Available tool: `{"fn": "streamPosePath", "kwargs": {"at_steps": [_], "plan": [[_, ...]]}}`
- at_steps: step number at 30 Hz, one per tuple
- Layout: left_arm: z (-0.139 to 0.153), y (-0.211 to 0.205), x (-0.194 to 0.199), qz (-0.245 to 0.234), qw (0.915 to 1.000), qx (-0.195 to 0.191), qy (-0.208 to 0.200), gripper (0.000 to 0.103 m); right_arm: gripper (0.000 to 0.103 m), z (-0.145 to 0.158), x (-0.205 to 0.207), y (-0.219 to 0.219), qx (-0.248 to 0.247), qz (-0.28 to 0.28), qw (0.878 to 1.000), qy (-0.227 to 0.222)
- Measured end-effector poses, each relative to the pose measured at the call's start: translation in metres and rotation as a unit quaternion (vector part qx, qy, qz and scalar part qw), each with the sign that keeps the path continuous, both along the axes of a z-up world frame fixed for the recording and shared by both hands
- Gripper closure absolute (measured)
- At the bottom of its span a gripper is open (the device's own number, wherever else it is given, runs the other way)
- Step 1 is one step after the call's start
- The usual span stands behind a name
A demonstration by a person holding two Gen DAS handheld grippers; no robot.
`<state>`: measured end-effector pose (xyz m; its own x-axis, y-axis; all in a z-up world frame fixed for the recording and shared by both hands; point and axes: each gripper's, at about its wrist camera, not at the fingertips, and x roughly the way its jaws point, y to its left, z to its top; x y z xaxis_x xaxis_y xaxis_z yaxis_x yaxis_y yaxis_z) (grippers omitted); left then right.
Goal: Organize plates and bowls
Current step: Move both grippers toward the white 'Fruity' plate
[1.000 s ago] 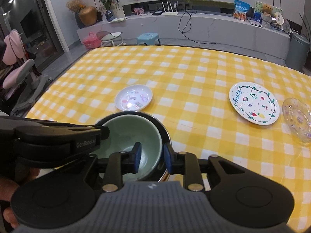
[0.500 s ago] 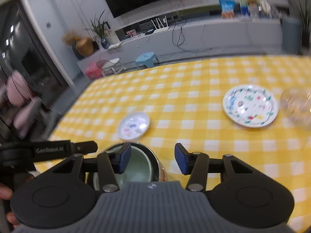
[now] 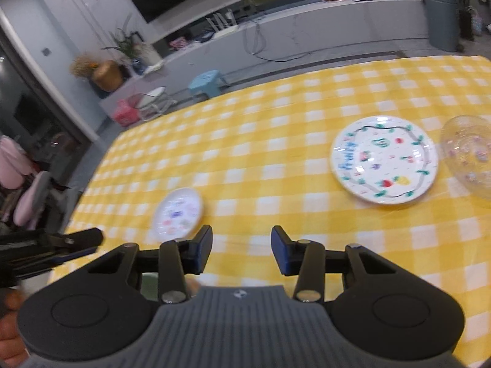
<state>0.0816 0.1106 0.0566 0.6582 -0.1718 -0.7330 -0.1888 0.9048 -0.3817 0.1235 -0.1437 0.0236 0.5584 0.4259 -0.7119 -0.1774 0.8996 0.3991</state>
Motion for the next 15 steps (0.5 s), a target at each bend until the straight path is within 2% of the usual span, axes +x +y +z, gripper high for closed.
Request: {"fn": "streamPosePath", "kwargs": {"at_steps": [6,15], "plan": [[-0.001,-0.041,0.022,-0.029,0.9995,-0.015,-0.002,0.078,0.06,-0.007,0.014,-0.035,-0.041,-0.034,0.999,-0.009],[-0.014,-0.115,0.048,-0.058,0.9972,-0.046,0.001,0.071,0.06,-0.019,0.03,-0.104,-0.036,-0.091,0.995,-0.015]]}}
